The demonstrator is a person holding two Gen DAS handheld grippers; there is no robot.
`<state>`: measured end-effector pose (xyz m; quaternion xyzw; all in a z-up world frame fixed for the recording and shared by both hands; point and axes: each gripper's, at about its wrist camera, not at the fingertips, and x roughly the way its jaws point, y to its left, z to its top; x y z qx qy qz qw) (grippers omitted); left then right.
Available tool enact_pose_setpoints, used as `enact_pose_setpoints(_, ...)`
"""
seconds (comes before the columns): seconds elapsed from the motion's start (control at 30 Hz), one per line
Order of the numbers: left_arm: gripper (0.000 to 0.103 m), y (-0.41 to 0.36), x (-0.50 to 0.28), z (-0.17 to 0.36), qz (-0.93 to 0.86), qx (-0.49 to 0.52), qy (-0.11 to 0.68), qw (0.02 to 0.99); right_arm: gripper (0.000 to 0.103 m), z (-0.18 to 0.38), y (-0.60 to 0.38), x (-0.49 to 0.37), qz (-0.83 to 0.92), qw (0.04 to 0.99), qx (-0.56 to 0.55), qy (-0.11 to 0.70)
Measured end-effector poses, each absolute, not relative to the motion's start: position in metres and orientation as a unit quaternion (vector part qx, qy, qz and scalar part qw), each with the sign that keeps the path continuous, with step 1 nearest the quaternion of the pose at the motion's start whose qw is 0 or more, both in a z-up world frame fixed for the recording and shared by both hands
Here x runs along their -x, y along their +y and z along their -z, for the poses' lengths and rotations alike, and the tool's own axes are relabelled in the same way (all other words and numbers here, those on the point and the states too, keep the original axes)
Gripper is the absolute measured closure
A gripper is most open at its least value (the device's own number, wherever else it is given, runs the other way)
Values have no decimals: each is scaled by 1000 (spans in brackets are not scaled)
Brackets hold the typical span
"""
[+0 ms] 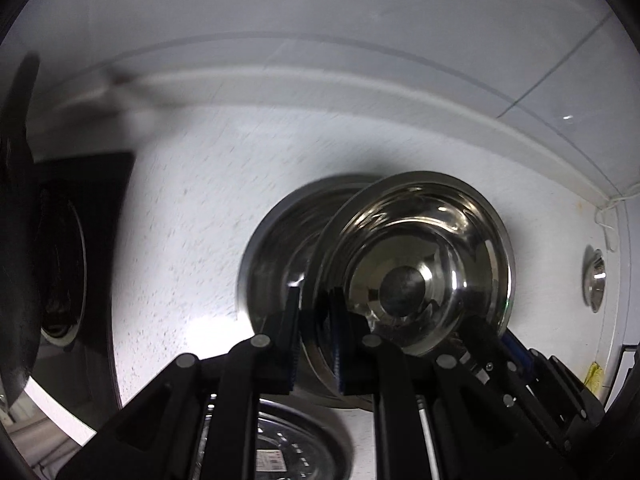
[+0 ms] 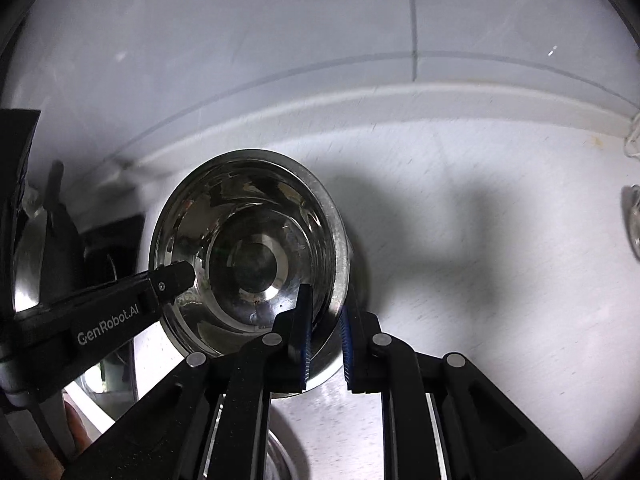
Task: Organize plates and bowls
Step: 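Grasp the medium bowl rim with both tools and carry it to the stack, then lower the medium bowl into the large bowl and open both tools, then move both tools to the small steel bowl near the wall outlet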
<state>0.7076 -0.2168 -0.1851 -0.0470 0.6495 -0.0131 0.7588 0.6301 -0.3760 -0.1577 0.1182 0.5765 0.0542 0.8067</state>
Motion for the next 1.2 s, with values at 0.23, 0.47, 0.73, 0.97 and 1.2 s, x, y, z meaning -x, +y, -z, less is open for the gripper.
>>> enact_pose_setpoints(0.23,91,-217,-704,232,-2,55,676,735,91,196,-353,-640,-48,779,-107,615)
enact_pose_setpoints(0.47,87,-228,-706,243,-18,34,677,735,88,207,-341,-654,-45,777,-73,623)
enact_pose_setpoints(0.73,83,-235,-709,206,-30,32,657,753,48,181,-355,-644,-66,799,-83,592)
enact_pose_setpoints(0.97,76,-315,-711,145,53,30,621,782,47,135,-439,-623,-52,834,-153,527)
enact_pose_setpoints(1.2,72,-493,-706,126,212,-6,624,752,37,112,-623,-561,118,851,-227,458)
